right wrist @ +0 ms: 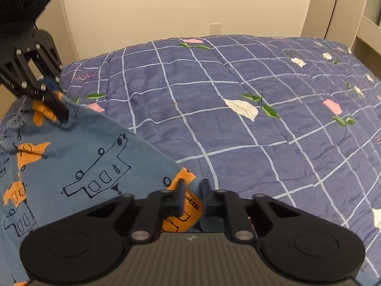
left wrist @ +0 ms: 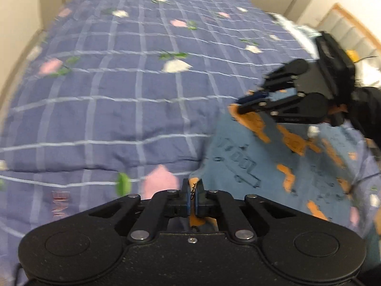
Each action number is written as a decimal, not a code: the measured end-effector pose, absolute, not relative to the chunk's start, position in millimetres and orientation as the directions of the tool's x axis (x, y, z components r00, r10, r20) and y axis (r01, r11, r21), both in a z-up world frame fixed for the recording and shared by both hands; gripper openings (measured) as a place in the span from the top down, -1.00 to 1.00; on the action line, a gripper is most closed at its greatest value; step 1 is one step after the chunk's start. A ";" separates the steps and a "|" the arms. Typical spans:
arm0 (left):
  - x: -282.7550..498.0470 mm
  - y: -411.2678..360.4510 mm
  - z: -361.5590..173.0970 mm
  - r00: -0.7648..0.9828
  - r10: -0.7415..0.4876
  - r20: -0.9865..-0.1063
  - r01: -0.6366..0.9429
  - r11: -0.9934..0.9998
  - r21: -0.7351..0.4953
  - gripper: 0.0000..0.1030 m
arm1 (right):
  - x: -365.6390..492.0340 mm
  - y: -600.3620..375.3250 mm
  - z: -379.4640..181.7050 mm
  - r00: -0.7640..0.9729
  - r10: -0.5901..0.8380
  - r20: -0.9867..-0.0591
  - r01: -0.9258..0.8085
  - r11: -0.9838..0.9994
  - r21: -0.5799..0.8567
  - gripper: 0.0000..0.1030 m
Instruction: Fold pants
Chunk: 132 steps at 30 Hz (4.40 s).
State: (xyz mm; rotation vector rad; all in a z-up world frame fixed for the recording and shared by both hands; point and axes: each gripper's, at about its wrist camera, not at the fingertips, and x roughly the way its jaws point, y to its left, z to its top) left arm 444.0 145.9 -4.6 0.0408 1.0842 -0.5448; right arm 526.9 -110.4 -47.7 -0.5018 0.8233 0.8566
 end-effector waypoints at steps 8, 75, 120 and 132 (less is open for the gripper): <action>430.6 120.1 39.2 0.535 -0.147 -0.832 0.401 0.911 0.097 0.93 | 513.8 -106.2 -25.6 0.522 0.464 -0.716 -0.770 0.618 -0.161 0.94; 141.1 76.1 -14.4 0.709 -0.259 -0.656 0.557 0.775 0.297 1.00 | 220.8 -195.8 -35.0 0.668 0.485 -0.564 -0.678 0.710 -0.191 0.97; 180.9 -53.4 -11.4 0.672 -0.487 -0.558 0.519 0.847 -0.114 -0.99 | 194.2 -359.9 -35.7 0.836 0.187 -0.515 -0.176 0.982 0.072 -1.00; 271.7 -143.4 -31.4 0.594 -0.516 -0.617 0.460 0.847 -0.265 -0.99 | 244.3 -474.3 -58.7 0.765 0.085 -0.639 0.151 0.940 0.307 -0.94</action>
